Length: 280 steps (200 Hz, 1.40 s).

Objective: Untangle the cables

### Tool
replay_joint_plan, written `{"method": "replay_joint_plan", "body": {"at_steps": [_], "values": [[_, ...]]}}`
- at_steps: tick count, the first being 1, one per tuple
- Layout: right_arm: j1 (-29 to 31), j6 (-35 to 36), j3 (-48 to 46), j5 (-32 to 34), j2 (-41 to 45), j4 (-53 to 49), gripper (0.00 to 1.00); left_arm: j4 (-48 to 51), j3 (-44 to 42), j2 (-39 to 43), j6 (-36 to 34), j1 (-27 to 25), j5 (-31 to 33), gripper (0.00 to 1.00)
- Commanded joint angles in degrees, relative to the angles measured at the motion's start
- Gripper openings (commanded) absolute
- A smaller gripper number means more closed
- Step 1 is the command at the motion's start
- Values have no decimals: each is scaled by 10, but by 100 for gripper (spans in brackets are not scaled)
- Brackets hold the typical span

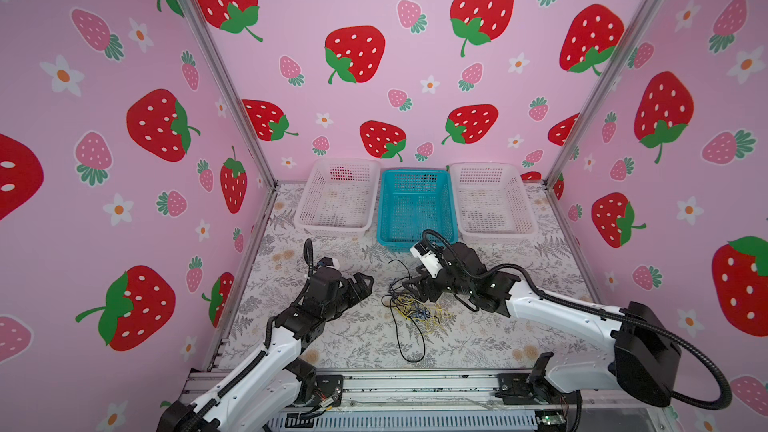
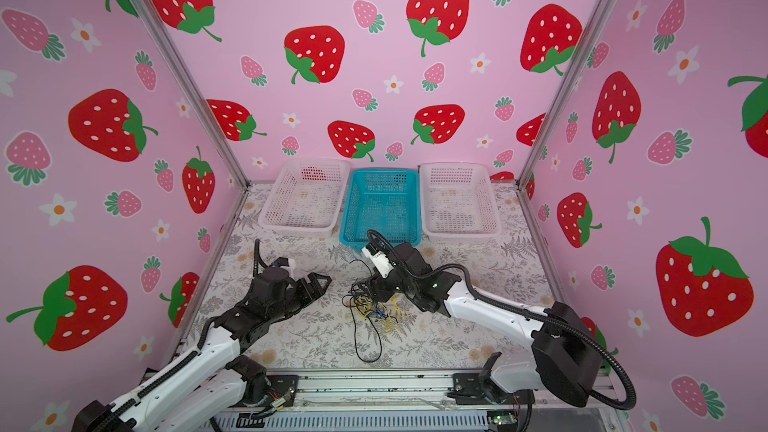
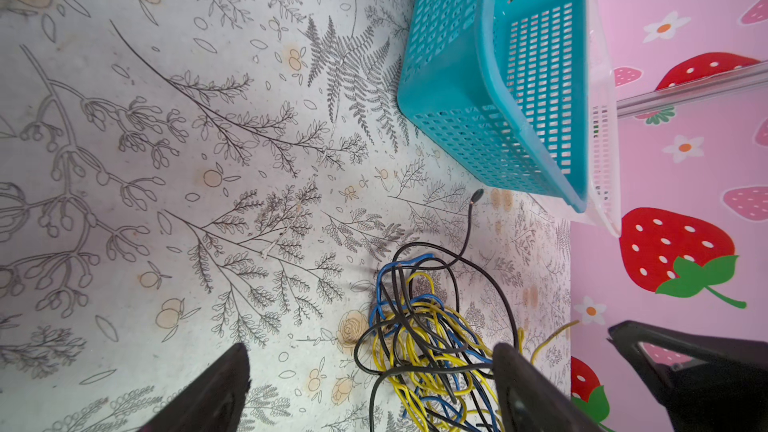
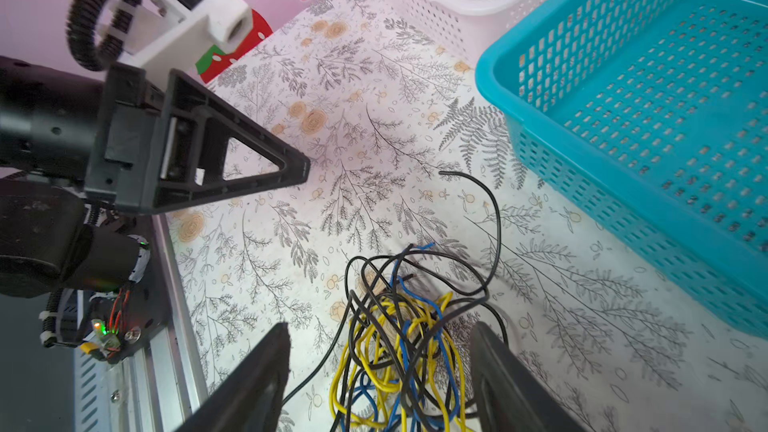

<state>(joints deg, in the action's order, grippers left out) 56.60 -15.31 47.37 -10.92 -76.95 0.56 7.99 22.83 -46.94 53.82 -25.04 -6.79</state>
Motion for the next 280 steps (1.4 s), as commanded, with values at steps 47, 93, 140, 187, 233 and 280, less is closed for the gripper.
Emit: {"method": "replay_joint_plan", "body": {"at_steps": [47,93,140,187,233,280], "values": [[37,4,-31,41,-81,-51,60,-9,-9,-8,6,-3,7,93],[37,11,-9,66,-179,-17,53,-13,-16,1,13,-4,5,93],[37,13,28,9,-200,19,15,-17,-31,18,24,-6,2,93],[33,28,48,-38,-112,70,0,-81,-65,37,52,-7,-26,93],[-25,-32,-35,-160,-48,229,0,-200,-119,82,111,-18,-47,89],[-35,-47,-72,-219,-54,285,0,-280,-139,115,163,-38,-40,90]]}}
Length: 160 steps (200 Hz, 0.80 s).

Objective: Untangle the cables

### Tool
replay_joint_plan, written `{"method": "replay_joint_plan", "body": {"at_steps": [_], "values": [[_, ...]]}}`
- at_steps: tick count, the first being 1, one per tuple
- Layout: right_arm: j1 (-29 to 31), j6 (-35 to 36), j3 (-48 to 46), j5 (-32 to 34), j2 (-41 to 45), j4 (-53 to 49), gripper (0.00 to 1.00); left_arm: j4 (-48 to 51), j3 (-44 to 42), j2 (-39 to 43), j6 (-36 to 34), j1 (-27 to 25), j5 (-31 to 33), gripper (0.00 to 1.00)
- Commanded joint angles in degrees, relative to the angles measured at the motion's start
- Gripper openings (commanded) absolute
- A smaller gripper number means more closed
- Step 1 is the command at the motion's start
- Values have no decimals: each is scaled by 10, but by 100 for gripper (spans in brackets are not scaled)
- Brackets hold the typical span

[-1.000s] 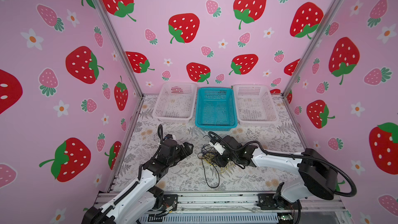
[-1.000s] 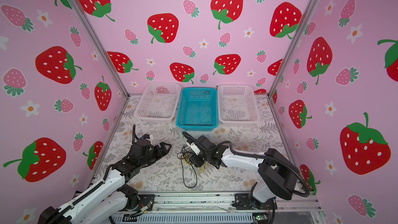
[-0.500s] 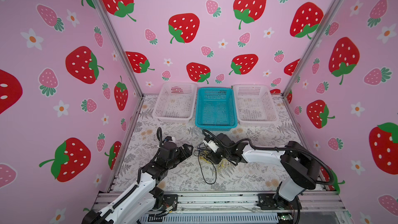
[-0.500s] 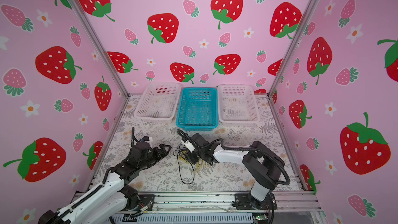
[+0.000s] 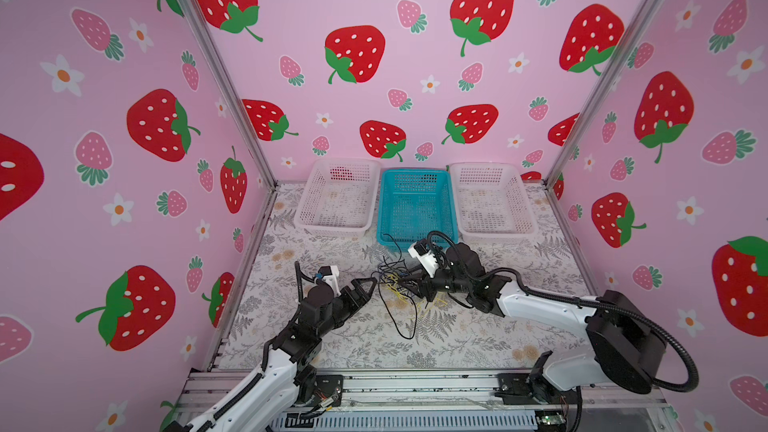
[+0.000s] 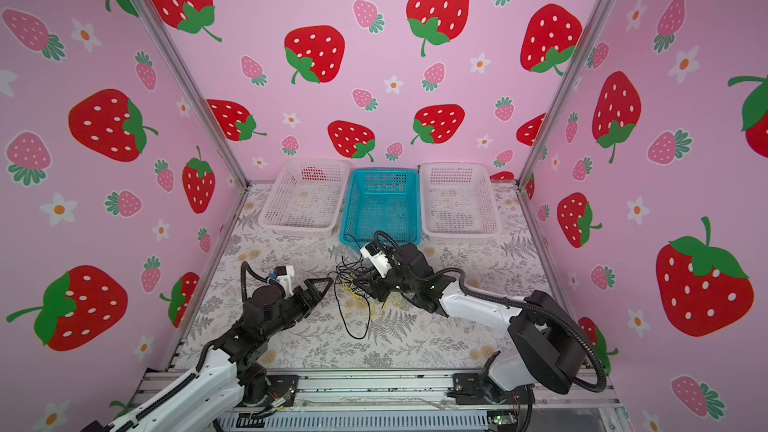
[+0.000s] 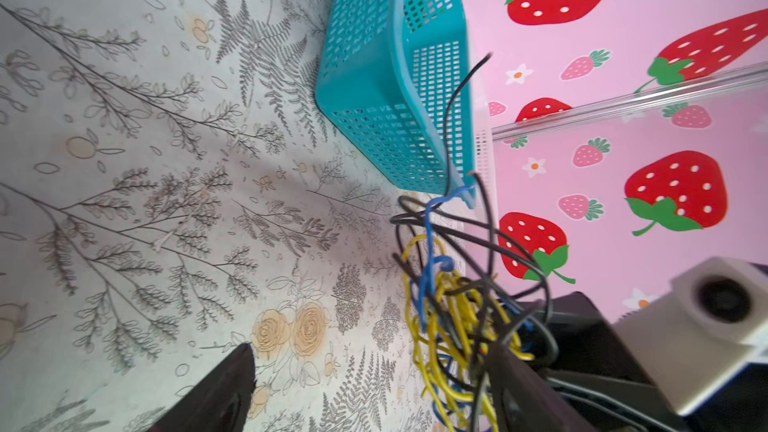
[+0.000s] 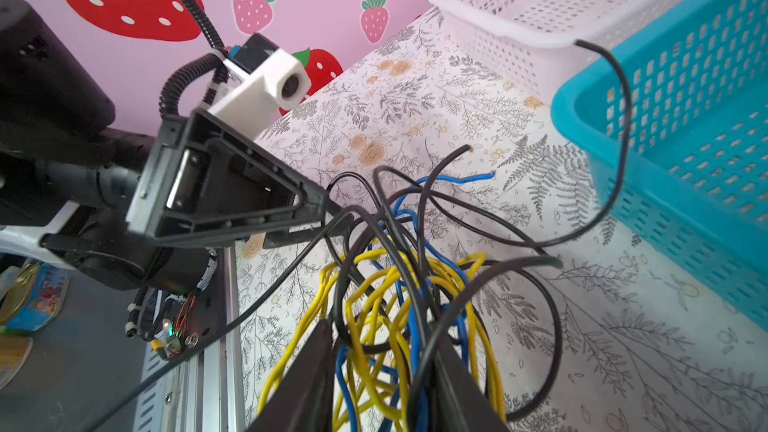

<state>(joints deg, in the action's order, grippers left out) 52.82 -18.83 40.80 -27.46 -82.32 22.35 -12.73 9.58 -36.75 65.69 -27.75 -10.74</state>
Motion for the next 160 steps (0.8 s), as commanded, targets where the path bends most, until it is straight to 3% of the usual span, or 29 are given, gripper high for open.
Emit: {"method": "replay_joint_plan", "body": {"at_steps": [1,51,129,142,160], "values": [[3,-12,-6,-54,0,67,0,-74,-6,14,45,-11,-1,90],[2,-32,-31,-63,6,113,0,-106,12,-26,47,-52,8,87],[0,-43,-41,-63,0,131,0,-150,36,-94,43,-94,22,50],[0,-44,-42,-65,-1,132,0,-153,41,-105,41,-97,22,42],[1,-44,-44,-64,1,132,0,-154,50,-116,40,-99,20,24]]}}
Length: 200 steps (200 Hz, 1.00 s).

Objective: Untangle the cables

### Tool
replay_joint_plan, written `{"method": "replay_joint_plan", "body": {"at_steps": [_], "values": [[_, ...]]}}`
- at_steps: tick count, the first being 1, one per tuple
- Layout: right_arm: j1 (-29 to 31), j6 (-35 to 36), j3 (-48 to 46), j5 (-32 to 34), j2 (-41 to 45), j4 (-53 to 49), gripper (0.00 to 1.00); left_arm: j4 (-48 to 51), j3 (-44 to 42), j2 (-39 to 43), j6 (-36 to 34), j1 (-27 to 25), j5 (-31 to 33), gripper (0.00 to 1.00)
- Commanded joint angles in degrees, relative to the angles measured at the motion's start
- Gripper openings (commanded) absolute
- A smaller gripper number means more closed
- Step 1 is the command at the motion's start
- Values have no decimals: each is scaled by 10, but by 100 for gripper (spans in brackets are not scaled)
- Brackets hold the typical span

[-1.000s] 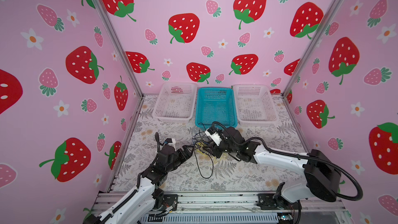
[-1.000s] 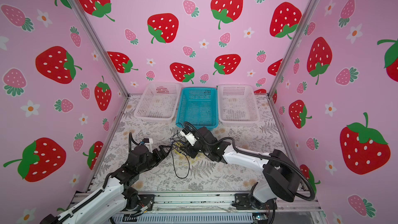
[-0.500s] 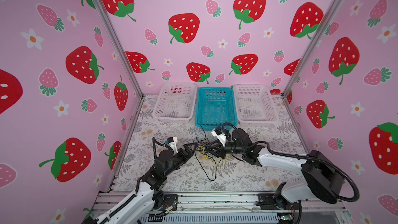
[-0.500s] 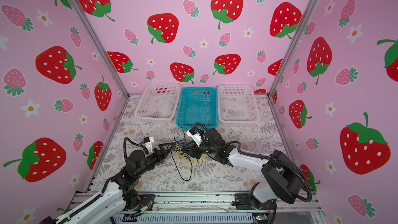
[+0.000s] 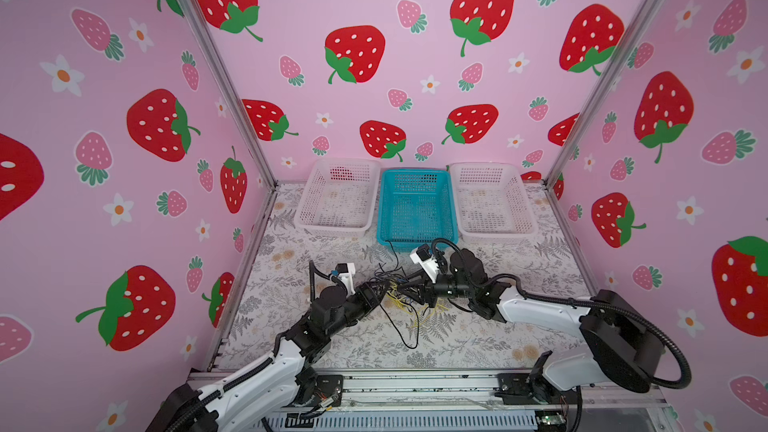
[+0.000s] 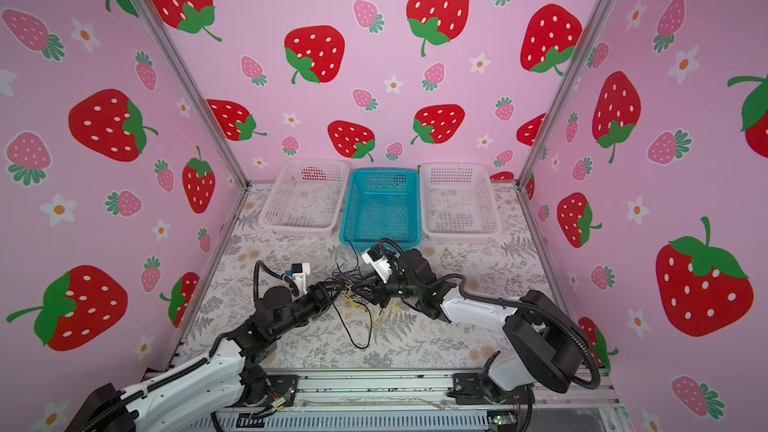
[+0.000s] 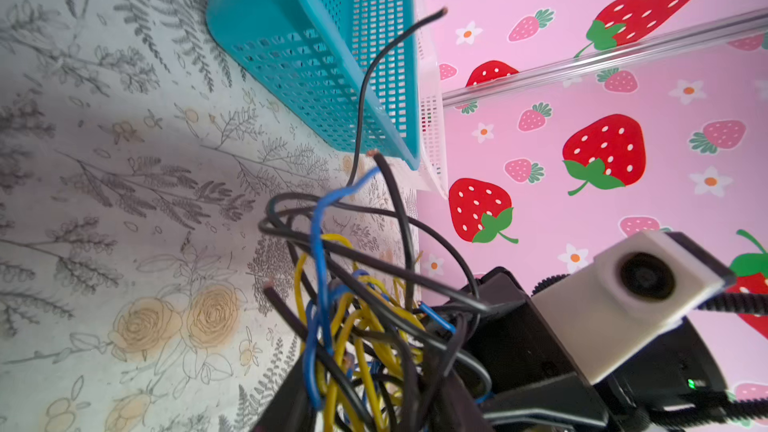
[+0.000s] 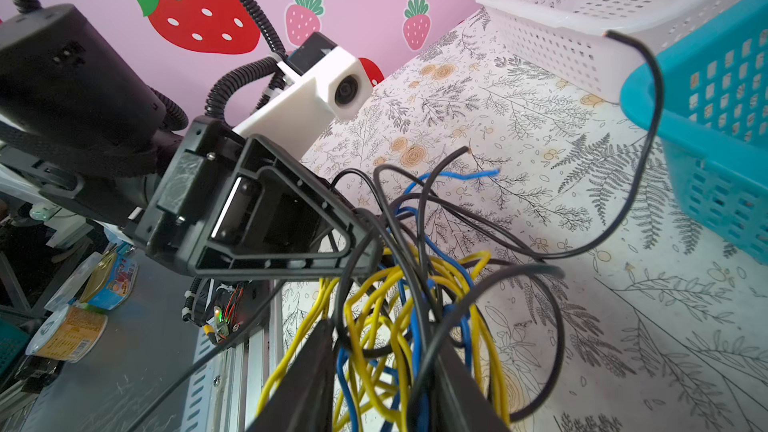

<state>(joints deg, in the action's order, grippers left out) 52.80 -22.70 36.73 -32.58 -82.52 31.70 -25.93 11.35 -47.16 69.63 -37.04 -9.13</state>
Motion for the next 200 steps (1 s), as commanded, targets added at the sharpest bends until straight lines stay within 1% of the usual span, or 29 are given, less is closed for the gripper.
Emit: {"method": "replay_joint_plan", "body": {"at_steps": [1,12,16,22,23,26,46,61,68,71,91,105,131,155,172,179,183,200], "values": [[1,-5,-4,-12,3,38,0,-21,33,-12,0,-7,4,24],[1,-4,-5,-8,5,37,0,-19,38,-16,-3,-7,4,20],[1,-4,-6,-8,6,37,0,-16,41,-16,-4,-8,5,12],[0,-3,-6,-7,7,36,0,-9,44,-16,-5,-8,6,7],[0,-3,-6,-7,7,36,0,-7,45,-16,-4,-8,6,4],[0,-3,-6,-6,7,36,0,-4,46,-16,-5,-8,7,0],[0,0,-8,2,10,29,0,22,55,-10,-14,-8,9,0],[-2,7,-11,24,22,17,0,70,71,2,-31,-8,9,0],[-3,8,-14,39,29,12,4,100,82,8,-42,-8,9,0],[-5,8,-15,45,32,10,6,115,87,11,-47,-8,24,0],[-20,6,-26,83,50,1,21,211,122,26,-86,-7,37,0],[-30,5,-30,89,58,-6,28,252,139,29,-107,-7,38,0],[-39,13,-29,85,64,-18,37,313,172,6,-140,-5,31,0],[-40,24,-30,80,75,-22,42,356,211,-27,-178,-4,16,0],[-39,33,-28,53,74,-22,51,380,233,-45,-198,-4,16,0],[-39,34,-25,43,72,-24,51,395,245,-52,-208,-2,16,0],[-39,35,-26,39,72,-23,56,404,251,-57,-213,-2,16,0],[-39,33,-29,31,77,-16,64,423,272,-69,-234,-1,16,0]]}}
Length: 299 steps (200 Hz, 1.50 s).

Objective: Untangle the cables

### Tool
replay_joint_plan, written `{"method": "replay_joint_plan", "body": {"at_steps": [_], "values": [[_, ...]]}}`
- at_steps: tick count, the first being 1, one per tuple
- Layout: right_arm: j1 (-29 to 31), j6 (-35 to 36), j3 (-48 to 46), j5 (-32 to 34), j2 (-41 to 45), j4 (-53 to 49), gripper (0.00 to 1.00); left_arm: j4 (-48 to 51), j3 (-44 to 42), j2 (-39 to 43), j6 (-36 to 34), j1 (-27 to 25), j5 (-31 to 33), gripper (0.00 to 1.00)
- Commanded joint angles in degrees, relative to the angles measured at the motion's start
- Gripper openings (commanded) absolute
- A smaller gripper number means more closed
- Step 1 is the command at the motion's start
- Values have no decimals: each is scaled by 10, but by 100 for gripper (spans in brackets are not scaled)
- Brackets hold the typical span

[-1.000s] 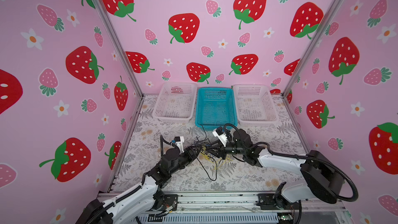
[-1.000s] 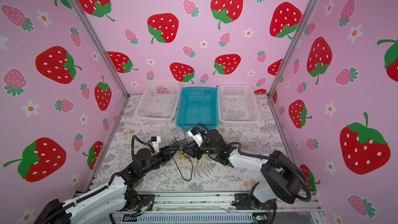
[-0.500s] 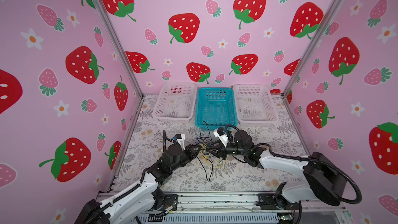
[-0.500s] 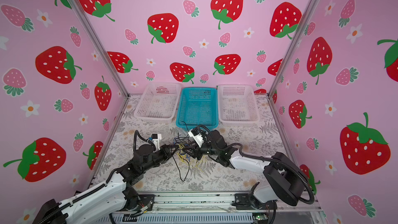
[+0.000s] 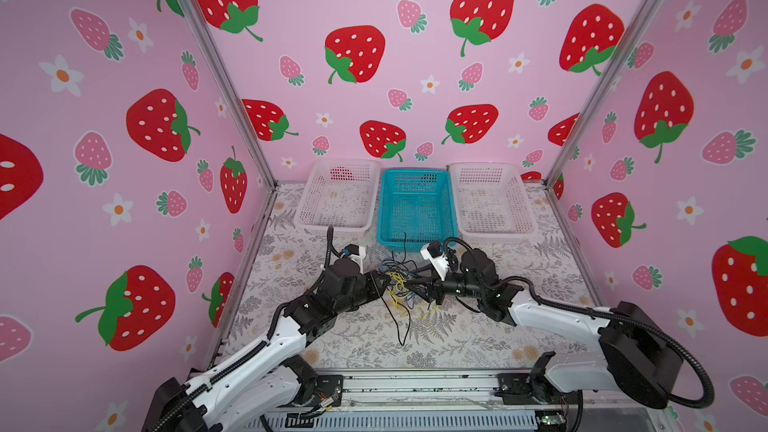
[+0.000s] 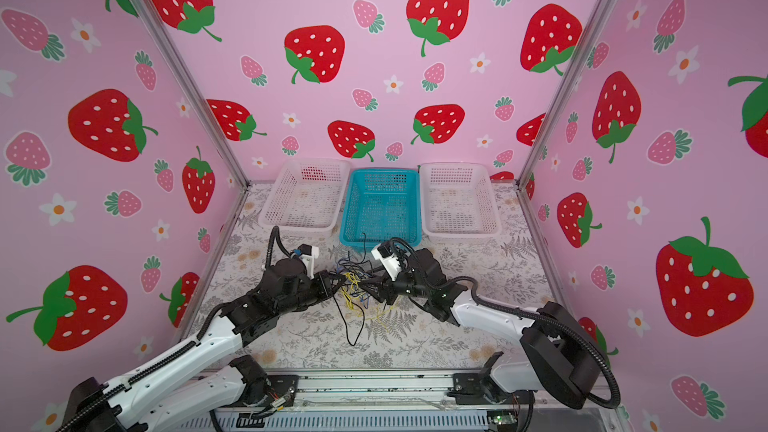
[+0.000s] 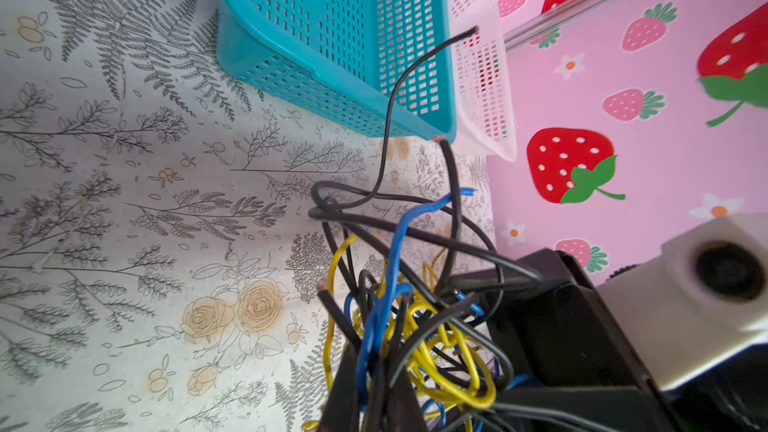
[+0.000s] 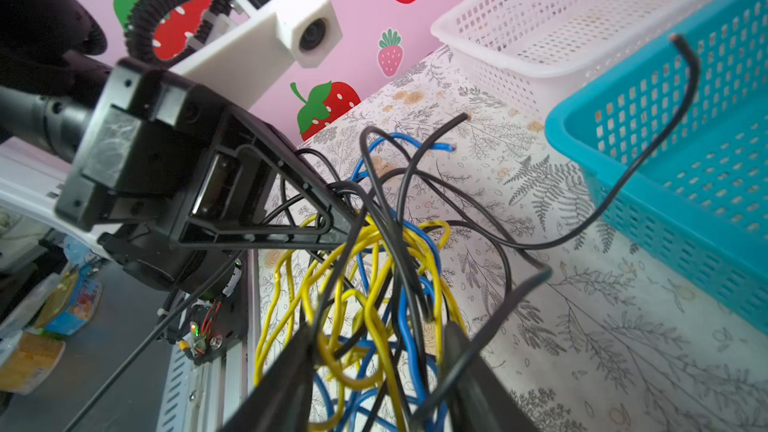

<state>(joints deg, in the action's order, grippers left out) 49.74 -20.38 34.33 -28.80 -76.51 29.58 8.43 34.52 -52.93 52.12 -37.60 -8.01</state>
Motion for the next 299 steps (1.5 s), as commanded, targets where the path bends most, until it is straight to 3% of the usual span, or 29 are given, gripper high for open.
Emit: {"method": "replay_joint_plan", "body": {"at_steps": [1,43,81,119,141,179,228,240,287,299], "values": [[-8,10,-5,-6,17,4,65,80,42,-12,-60,4,5,0],[-9,7,-10,7,32,7,68,106,59,-17,-92,4,-10,0],[-4,-26,1,-36,-7,50,56,92,55,-18,-104,4,-42,0],[32,-15,25,-37,-40,57,52,80,50,-20,-108,5,-62,0],[40,-13,27,-5,-47,50,29,73,44,-15,-109,4,-72,0],[40,-7,24,24,-27,46,0,70,36,-9,-122,4,-88,0],[40,6,39,72,20,15,0,60,6,-13,-135,4,-79,5],[40,3,41,78,29,14,0,55,-1,-19,-138,4,-81,15],[39,3,75,104,69,-12,0,41,-27,-28,-141,3,-82,35],[39,2,90,105,74,-23,0,36,-32,-26,-141,4,-82,36]]}}
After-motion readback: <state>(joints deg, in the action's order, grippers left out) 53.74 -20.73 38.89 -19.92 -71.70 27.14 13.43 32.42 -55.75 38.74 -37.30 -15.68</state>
